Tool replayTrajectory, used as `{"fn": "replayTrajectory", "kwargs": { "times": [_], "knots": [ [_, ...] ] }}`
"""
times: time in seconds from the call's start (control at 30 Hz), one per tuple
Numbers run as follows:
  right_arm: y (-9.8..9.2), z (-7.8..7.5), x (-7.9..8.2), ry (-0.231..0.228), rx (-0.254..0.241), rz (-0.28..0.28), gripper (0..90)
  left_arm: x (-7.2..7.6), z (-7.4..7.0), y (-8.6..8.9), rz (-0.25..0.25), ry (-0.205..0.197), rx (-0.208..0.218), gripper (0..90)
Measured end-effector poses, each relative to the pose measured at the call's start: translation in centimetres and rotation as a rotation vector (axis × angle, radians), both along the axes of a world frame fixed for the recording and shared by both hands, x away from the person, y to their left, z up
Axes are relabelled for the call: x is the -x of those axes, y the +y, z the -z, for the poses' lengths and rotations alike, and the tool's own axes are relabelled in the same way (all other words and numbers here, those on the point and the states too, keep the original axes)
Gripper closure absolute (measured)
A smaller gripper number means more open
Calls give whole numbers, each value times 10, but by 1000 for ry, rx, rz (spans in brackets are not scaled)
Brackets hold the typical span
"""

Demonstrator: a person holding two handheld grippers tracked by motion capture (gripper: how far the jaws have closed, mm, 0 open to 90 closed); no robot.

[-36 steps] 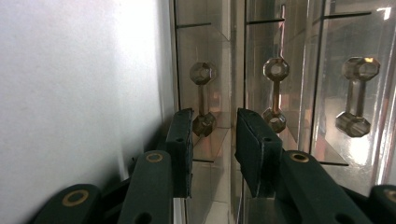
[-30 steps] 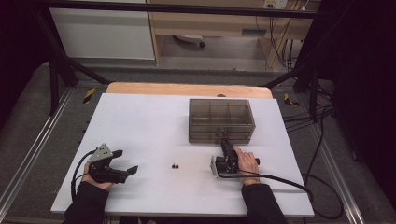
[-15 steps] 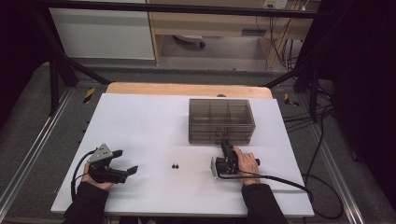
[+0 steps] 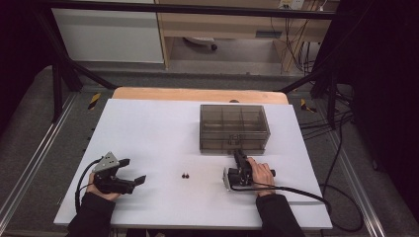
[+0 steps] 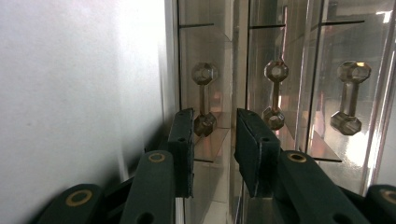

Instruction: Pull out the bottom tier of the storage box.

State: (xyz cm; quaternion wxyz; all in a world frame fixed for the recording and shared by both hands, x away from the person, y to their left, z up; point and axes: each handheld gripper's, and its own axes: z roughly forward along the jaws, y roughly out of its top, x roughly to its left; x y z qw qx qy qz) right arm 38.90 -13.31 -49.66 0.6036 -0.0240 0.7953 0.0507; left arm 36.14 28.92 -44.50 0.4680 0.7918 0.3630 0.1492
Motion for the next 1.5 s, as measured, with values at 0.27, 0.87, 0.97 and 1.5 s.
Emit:
{"fn": "replayTrajectory", "kwargs": {
  "times": [0.27,0.87,0.97,1.5],
  "knots": [
    [0,0,3,0,7,-2,689,0,0,0,0,0,-1,37],
    [0,0,9,-2,12,-7,689,0,0,0,0,-1,-1,37],
    [0,0,11,-3,9,-9,690,0,0,0,1,-1,-1,37],
    [-1,0,16,6,14,-15,689,0,0,0,2,-1,-3,37]
  ]
}}
